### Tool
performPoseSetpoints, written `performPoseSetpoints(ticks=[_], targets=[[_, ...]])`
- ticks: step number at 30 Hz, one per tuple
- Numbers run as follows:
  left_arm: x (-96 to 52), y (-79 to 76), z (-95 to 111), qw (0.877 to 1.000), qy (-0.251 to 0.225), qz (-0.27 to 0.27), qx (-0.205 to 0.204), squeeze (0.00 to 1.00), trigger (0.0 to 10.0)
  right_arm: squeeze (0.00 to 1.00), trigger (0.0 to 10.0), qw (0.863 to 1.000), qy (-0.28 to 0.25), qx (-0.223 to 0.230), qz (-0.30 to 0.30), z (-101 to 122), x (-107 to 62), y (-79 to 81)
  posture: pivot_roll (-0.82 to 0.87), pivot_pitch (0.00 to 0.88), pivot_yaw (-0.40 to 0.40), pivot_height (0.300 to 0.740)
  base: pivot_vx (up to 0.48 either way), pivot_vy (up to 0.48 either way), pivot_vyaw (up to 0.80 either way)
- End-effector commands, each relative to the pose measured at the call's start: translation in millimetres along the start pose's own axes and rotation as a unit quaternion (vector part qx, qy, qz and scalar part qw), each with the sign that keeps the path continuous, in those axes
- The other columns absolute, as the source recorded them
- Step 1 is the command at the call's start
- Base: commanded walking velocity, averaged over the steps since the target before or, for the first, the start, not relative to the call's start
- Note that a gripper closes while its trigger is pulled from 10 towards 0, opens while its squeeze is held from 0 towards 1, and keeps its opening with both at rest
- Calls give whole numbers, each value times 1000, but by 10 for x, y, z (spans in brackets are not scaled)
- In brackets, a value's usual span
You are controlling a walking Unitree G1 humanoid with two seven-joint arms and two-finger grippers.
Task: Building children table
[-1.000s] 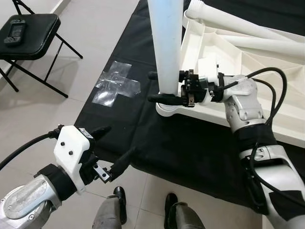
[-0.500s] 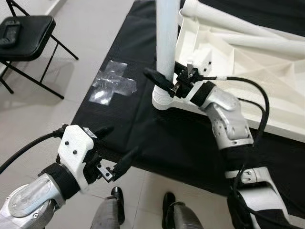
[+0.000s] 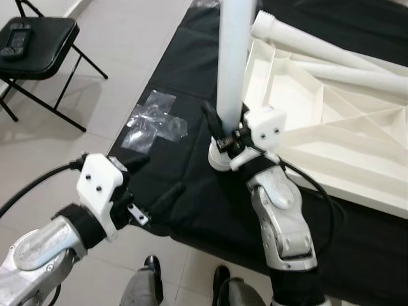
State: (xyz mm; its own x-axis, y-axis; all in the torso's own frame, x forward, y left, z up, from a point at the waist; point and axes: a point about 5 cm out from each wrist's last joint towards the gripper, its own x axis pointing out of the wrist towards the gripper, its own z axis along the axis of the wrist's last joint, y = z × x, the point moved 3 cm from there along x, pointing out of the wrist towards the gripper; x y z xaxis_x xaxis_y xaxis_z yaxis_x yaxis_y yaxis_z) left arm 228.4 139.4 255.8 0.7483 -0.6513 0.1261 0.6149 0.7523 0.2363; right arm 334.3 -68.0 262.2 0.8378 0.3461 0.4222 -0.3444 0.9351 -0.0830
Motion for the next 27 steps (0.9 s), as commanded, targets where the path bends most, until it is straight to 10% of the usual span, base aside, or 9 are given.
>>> performPoseSetpoints(ticks=[1, 11, 15, 20, 27], targets=[[-29, 71, 6, 1000, 3, 10, 16, 0, 10000, 0, 10000, 986, 144, 41, -75, -636, -236, -240, 184, 356, -53, 740, 0, 0, 0], [0, 382, 237, 997, -24, 44, 63, 0, 10000, 0, 10000, 991, 74, 79, -80, -314, -56, -334, 173, 319, -45, 740, 0, 0, 0], [94, 576, 635, 991, -90, 54, 82, 0, 10000, 0, 10000, 995, -3, 100, -30, 19, 145, -344, 165, 293, -41, 740, 0, 0, 0], [290, 736, 1188, 979, -189, 41, 69, 0, 10000, 0, 10000, 994, -70, 73, 52, 385, 314, -222, 161, 262, -41, 740, 0, 0, 0], [538, 758, 1435, 969, -244, 11, 25, 0, 10000, 0, 10000, 992, -91, 12, 84, 483, 377, -97, 143, 226, -34, 740, 0, 0, 0]])
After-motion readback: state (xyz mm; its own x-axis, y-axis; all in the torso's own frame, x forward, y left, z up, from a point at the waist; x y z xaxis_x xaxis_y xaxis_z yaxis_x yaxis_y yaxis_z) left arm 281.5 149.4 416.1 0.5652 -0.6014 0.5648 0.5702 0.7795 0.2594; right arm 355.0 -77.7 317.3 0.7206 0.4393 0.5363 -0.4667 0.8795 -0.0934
